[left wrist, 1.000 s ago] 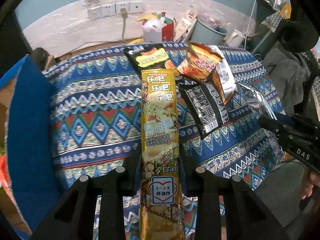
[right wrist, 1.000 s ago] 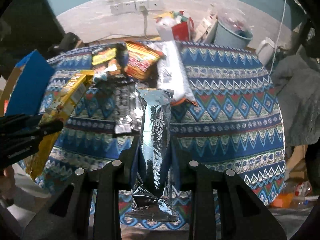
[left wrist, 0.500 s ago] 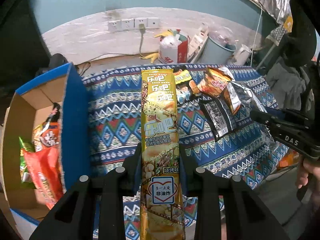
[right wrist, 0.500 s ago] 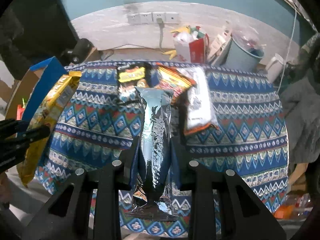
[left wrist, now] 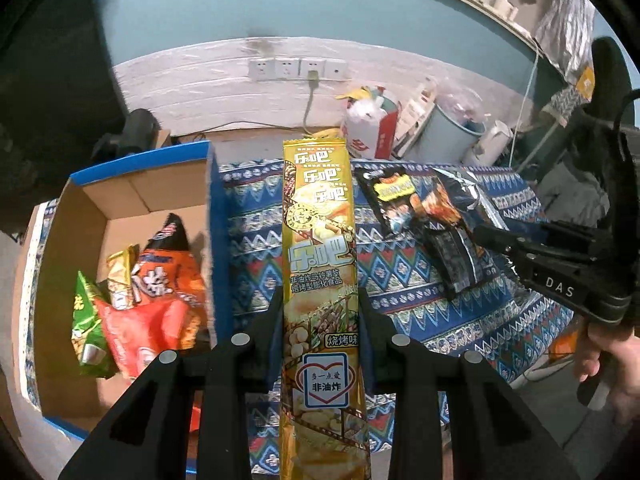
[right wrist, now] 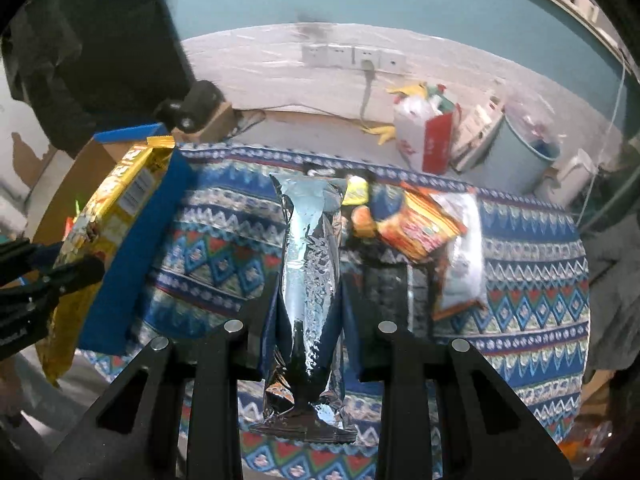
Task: Organize snacks
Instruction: 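Carry yellow stick pack with left gripper while right gripper carries silver bar to box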
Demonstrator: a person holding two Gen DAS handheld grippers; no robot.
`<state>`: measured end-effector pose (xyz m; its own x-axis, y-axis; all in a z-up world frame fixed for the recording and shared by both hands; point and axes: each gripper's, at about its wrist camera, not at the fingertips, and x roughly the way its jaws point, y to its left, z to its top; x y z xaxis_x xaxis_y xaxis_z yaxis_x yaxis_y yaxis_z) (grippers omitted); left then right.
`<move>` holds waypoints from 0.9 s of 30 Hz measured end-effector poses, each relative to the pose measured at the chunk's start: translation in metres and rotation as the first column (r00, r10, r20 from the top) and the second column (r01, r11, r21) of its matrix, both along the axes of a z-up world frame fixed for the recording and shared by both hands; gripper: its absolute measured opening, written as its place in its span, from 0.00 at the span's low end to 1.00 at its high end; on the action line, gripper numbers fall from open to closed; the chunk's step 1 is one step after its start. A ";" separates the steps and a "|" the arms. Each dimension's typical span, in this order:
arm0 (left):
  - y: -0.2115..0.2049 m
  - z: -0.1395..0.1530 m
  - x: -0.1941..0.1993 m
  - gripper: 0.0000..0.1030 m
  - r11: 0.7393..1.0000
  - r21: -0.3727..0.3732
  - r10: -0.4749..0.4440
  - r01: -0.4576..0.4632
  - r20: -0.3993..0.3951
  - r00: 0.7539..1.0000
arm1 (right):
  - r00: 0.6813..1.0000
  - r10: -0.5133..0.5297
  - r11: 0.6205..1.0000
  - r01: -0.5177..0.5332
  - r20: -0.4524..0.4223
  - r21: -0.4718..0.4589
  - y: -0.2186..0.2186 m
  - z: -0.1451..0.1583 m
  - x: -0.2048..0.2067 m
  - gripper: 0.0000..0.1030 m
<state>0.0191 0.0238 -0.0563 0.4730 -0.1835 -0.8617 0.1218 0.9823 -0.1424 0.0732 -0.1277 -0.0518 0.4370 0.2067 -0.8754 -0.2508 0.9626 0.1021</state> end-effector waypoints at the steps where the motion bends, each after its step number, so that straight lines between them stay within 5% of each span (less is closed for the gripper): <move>1: 0.005 0.001 0.000 0.31 1.000 -0.003 0.009 -0.009 0.002 1.000 | 1.000 0.006 1.000 -0.006 0.001 0.004 0.005 0.001 0.002 0.27; 27: 0.144 0.006 -0.008 0.31 0.968 -0.034 0.251 -0.250 0.043 0.967 | 0.984 0.177 0.984 -0.177 0.017 0.035 0.141 0.013 0.031 0.27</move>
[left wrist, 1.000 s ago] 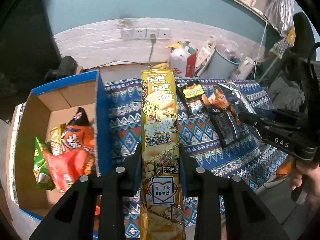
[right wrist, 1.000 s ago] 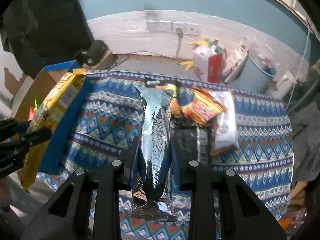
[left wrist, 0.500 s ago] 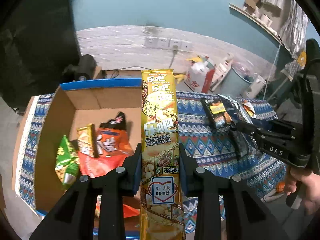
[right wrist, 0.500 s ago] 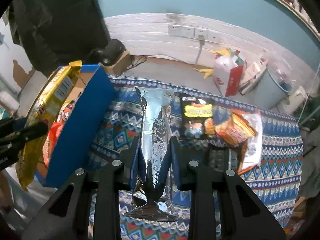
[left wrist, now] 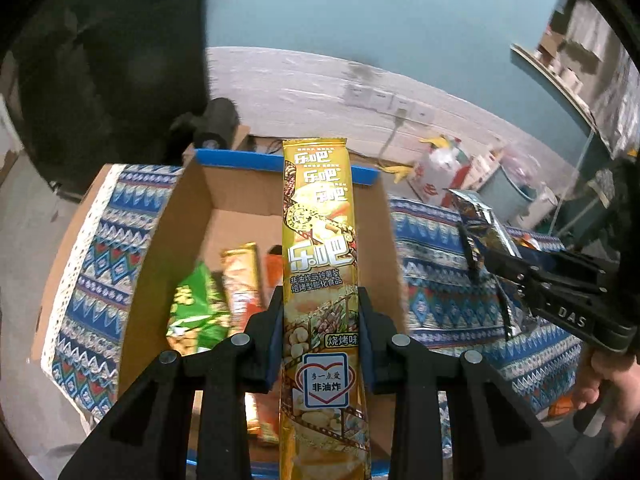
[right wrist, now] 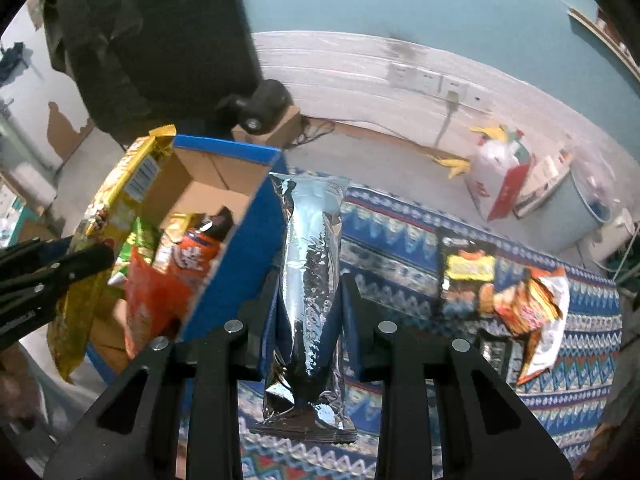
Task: Organize snacks
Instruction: 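Carry yellow stick pack with left gripper while right gripper carries silver bar to box, then open left gripper over box while right gripper releases silver bar into box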
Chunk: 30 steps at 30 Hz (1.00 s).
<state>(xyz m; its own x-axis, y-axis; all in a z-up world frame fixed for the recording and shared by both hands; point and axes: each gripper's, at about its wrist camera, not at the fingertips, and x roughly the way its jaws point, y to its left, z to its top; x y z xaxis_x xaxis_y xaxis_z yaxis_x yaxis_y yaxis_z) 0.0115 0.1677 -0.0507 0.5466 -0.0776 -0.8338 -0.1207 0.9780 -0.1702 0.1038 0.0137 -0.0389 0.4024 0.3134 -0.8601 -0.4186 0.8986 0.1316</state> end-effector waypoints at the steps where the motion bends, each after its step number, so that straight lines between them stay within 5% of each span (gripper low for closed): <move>1: 0.005 -0.002 0.000 0.31 1.000 0.001 0.013 -0.013 -0.002 1.000 | 1.000 0.009 1.000 -0.009 -0.002 0.003 0.007 0.000 0.001 0.27; 15: 0.059 -0.047 -0.002 0.31 0.992 -0.008 0.121 -0.123 -0.112 0.986 | 0.995 0.093 0.996 -0.092 -0.032 0.018 0.075 -0.010 0.009 0.27; 30: 0.065 -0.030 -0.010 0.36 0.987 0.035 0.157 -0.155 -0.073 0.985 | 0.980 0.188 0.982 -0.187 -0.072 0.017 0.121 -0.022 0.003 0.27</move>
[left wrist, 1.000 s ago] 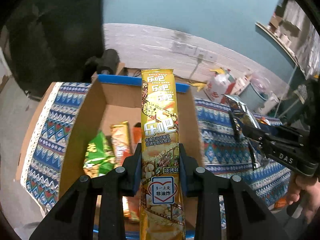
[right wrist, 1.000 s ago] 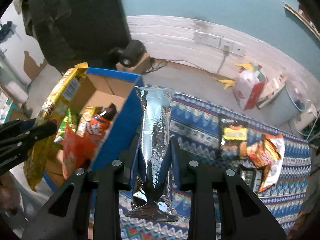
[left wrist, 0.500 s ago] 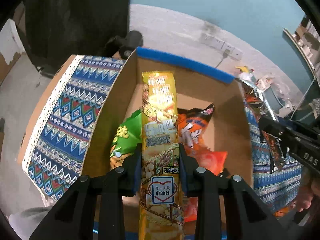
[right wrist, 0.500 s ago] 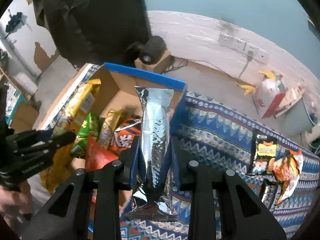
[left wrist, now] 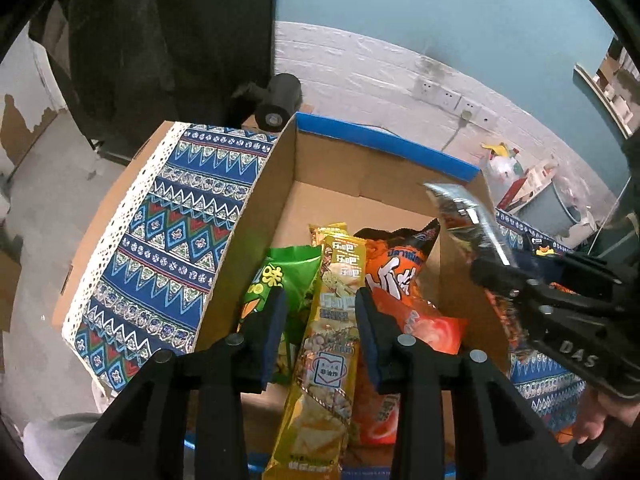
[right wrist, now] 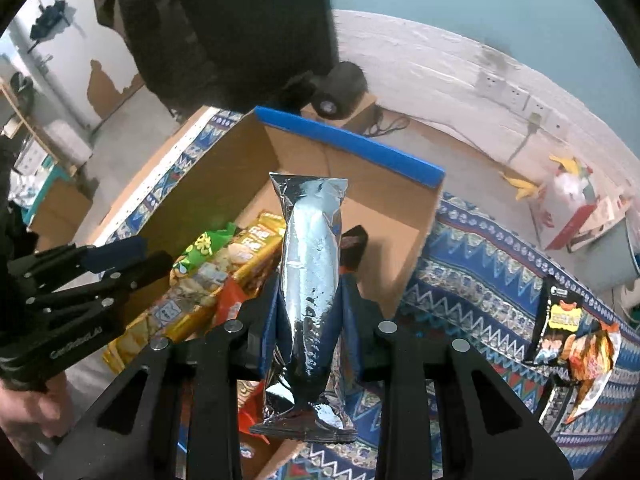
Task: Organize snacks
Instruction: 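Open left gripper over box while right gripper releases silver bar into box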
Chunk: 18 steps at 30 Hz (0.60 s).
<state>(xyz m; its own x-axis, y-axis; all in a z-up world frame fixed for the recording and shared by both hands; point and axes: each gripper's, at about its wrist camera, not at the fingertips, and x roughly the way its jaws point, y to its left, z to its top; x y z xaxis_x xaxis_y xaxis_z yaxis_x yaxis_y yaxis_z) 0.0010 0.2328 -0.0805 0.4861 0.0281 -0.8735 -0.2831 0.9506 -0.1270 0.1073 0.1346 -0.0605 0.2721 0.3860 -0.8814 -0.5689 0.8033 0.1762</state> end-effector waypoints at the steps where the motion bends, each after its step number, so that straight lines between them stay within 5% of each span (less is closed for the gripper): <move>1: 0.000 0.000 0.000 0.36 1.000 0.001 -0.001 0.001 0.000 1.000 | 1.000 0.004 1.000 -0.004 -0.008 0.002 0.002 -0.002 0.001 0.27; 6: -0.003 -0.002 0.001 0.37 1.000 -0.011 -0.006 0.006 -0.006 1.000 | 0.999 0.016 0.999 -0.015 -0.029 0.031 0.009 -0.007 0.005 0.29; 11: -0.013 -0.001 0.002 0.38 1.000 -0.003 -0.031 0.031 -0.007 1.000 | 1.000 -0.006 1.000 0.007 -0.013 0.028 0.005 -0.003 0.005 0.47; 18: -0.030 0.004 0.005 0.60 0.998 0.023 -0.063 0.063 0.004 0.998 | 0.999 -0.041 0.999 0.041 0.008 0.016 -0.013 0.004 0.006 0.61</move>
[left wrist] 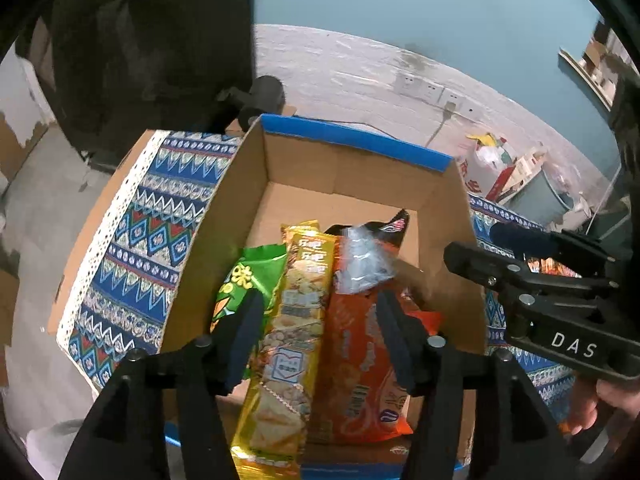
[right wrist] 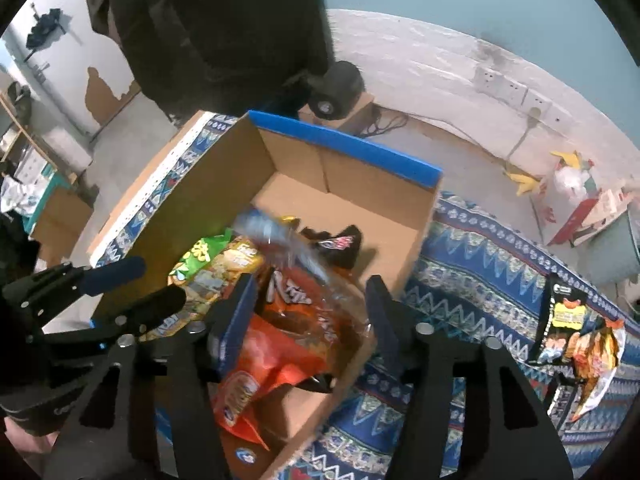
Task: Organize snacks
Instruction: 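Open left gripper over box while right gripper releases silver bar into box, then move both grippers back from the box to the remaining packets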
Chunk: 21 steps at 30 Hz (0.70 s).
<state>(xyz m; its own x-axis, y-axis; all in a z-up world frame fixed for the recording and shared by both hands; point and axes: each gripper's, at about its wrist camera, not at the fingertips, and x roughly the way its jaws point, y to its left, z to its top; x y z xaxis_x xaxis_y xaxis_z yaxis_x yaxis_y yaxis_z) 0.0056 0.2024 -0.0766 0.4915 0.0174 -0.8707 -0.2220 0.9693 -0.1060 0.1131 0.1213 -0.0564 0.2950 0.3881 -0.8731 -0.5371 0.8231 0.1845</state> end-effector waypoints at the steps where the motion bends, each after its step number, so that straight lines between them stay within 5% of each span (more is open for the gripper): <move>1: -0.004 0.001 0.001 0.62 1.000 0.012 -0.011 0.011 0.000 1.000 | 1.000 -0.005 1.000 0.005 0.004 -0.006 -0.004 0.001 0.000 0.61; 21: -0.071 0.007 0.010 0.70 0.990 0.035 -0.133 0.133 -0.016 0.991 | 0.991 -0.119 0.991 0.122 0.064 -0.057 -0.093 0.015 -0.009 0.74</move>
<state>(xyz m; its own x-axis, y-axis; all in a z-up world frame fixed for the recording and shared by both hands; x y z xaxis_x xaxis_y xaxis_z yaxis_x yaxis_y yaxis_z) 0.0153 0.1310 -0.0697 0.4794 -0.0162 -0.8774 -0.0921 0.9934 -0.0687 0.1043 0.0281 -0.0409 0.3895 0.2936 -0.8730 -0.4418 0.8912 0.1026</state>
